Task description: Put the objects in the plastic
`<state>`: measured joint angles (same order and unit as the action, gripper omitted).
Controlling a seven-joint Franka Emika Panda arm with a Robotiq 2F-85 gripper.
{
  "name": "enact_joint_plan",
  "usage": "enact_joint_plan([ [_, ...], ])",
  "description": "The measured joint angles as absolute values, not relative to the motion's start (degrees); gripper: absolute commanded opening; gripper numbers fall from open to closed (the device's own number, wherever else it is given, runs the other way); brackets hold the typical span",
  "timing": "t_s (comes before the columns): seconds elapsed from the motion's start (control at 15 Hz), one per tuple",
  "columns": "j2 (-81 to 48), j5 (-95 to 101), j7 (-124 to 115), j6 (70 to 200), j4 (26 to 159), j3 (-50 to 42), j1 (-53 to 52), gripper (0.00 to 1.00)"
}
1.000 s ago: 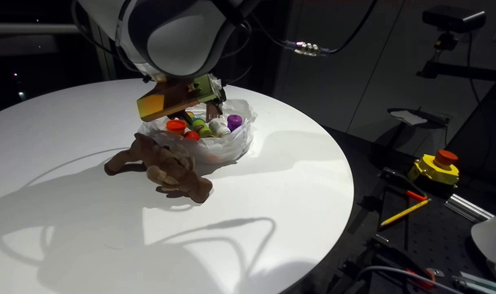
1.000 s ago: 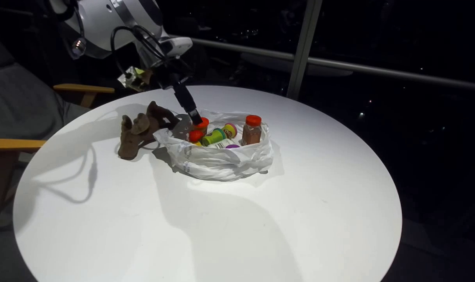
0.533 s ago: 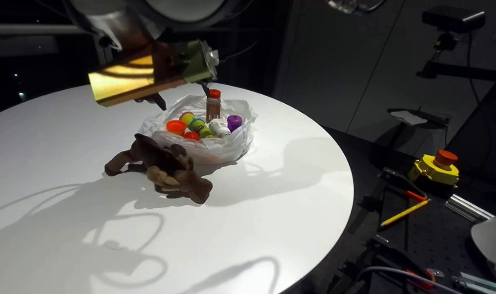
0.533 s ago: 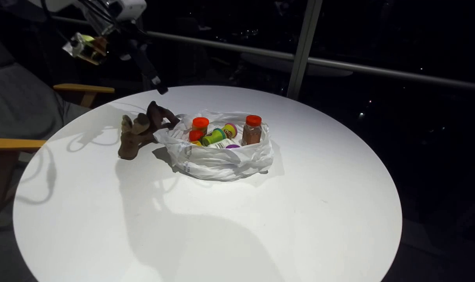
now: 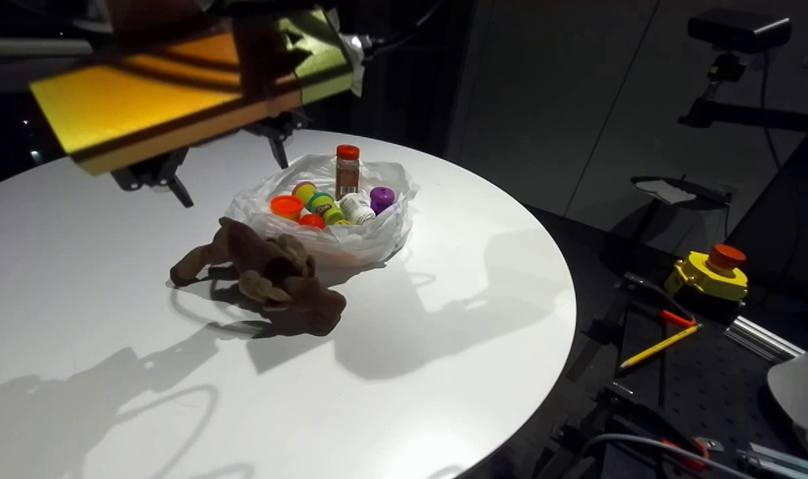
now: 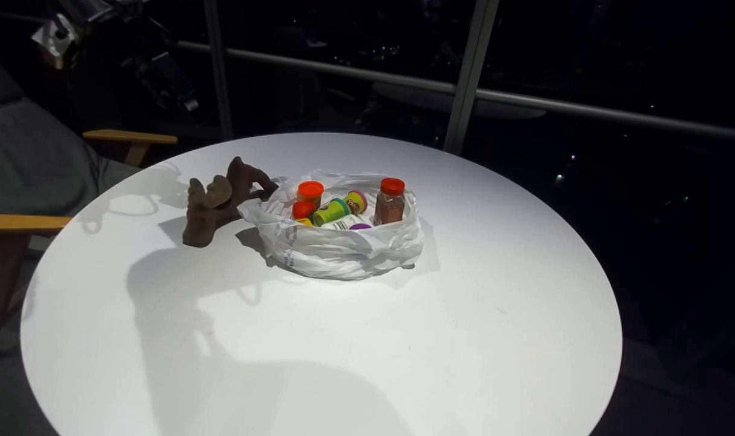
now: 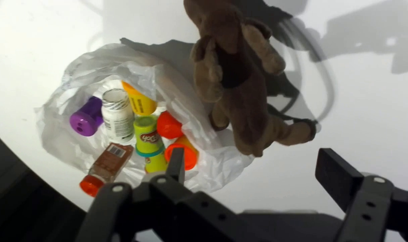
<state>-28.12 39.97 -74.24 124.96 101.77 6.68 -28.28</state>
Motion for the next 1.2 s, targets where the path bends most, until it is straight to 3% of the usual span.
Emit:
enact_joint_plan([
  [0.53, -38.06, 35.06, -57.99, 132.91, 101.32, 7.45, -26.37, 1.0],
  [0.67, -38.72, 34.55, -56.02, 132.75, 101.2, 6.82, -26.46, 0.83],
  [0.8, -38.83, 34.55, -54.83, 132.5, 101.17, 5.87, -26.65, 0.58],
  [1.2, -39.4, 34.55, -51.55, 130.74, 101.21, 3.93, -26.75, 0.13],
])
